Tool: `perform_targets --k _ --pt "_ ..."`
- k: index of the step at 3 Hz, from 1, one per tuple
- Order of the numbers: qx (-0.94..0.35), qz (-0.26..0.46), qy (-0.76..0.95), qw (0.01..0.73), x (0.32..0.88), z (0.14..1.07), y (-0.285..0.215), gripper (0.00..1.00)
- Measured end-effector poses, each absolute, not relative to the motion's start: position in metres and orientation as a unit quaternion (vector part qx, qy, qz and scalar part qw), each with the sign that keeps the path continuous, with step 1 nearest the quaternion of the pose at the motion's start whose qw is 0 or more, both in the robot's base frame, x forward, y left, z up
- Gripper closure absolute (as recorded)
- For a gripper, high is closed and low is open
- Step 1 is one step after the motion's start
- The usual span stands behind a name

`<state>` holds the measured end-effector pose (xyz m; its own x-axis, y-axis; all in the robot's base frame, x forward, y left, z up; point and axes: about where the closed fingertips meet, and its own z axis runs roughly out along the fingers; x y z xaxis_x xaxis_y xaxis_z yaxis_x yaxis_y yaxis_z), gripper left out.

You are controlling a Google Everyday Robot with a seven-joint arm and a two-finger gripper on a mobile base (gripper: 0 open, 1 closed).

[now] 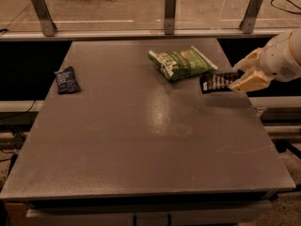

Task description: Move rxbar chocolate near green jalapeno chip bag

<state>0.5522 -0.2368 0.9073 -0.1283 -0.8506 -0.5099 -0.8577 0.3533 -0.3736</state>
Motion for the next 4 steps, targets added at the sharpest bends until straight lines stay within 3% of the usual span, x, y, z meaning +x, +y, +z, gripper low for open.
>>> perform_targets --k 2,4 --pt "-0.56 0.029 0.753 0.345 0.593 0.881 -0.247 1.0" --pt "-0.549 0.051 0.757 0.35 0.617 0.861 -0.24 0.59"
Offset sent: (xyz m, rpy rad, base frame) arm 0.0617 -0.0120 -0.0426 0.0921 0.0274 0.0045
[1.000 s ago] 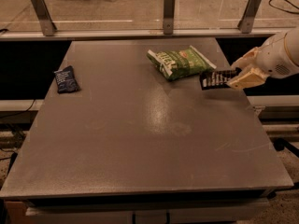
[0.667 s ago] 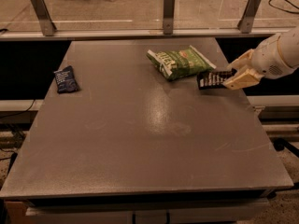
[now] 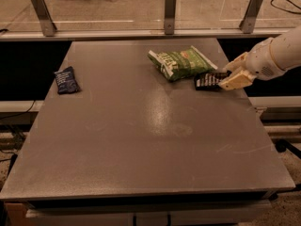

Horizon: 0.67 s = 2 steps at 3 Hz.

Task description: Move rxbar chocolate near green jalapeno chip bag

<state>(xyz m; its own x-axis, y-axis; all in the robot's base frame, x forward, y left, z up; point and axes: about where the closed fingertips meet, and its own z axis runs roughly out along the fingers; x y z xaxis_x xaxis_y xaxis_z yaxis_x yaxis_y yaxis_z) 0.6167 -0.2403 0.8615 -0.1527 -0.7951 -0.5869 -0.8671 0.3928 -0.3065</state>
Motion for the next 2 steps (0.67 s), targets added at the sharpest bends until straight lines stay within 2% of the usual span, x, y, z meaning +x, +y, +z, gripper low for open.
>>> perform_targets --k 2 --pt "-0.546 0.059 0.757 0.354 0.6233 0.8607 -0.2343 0.13"
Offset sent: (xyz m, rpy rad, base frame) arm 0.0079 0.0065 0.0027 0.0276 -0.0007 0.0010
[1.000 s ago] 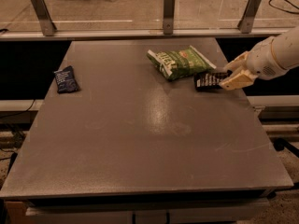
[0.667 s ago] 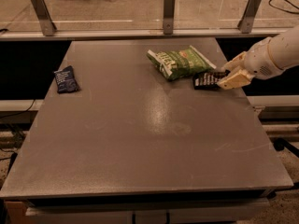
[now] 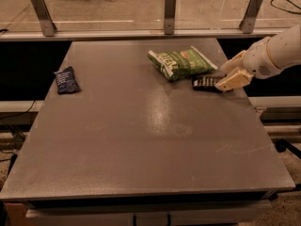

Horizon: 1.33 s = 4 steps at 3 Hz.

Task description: Move rxbar chocolate near green jalapeno chip bag

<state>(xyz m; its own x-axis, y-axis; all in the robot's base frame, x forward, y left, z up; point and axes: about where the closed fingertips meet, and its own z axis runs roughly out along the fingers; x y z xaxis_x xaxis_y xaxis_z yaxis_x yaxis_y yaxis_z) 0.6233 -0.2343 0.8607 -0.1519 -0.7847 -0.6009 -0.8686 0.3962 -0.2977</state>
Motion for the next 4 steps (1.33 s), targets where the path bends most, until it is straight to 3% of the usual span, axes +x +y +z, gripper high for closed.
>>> perform_targets --k 1,2,4 --pt "-0.548 0.065 0.755 0.354 0.623 0.862 -0.23 0.0" --pt "-0.548 0.064 0.752 0.36 0.615 0.874 -0.232 0.0" --pt "-0.556 0.048 0.733 0.389 0.545 0.944 -0.284 0.0"
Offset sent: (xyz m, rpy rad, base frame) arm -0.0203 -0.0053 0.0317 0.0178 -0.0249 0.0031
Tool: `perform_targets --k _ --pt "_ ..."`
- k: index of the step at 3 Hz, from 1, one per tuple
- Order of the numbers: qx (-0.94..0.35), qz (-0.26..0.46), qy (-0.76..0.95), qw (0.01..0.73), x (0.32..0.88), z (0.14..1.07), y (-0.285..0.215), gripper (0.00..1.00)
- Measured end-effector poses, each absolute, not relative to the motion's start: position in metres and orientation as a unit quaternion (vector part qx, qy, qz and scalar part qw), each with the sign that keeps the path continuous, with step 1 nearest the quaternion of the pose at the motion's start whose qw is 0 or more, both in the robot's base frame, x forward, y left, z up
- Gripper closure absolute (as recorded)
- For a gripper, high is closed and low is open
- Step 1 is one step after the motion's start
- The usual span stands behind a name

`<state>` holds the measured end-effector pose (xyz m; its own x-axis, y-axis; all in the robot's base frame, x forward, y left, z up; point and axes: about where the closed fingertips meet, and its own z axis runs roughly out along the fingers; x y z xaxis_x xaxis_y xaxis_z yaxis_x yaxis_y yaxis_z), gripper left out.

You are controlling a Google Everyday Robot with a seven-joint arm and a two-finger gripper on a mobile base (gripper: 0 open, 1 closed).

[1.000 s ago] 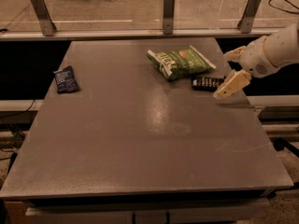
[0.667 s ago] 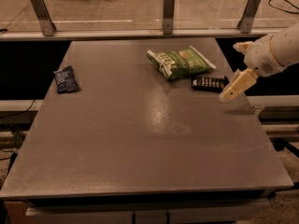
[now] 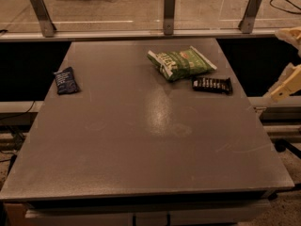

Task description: Move rxbar chocolate near green jalapeno chip bag

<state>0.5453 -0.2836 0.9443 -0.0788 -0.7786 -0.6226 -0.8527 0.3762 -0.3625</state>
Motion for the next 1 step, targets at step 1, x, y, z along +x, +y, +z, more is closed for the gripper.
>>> perform_targets --k 1 --pt "-0.559 0.048 0.731 0.388 0.5392 0.948 -0.2869 0.0"
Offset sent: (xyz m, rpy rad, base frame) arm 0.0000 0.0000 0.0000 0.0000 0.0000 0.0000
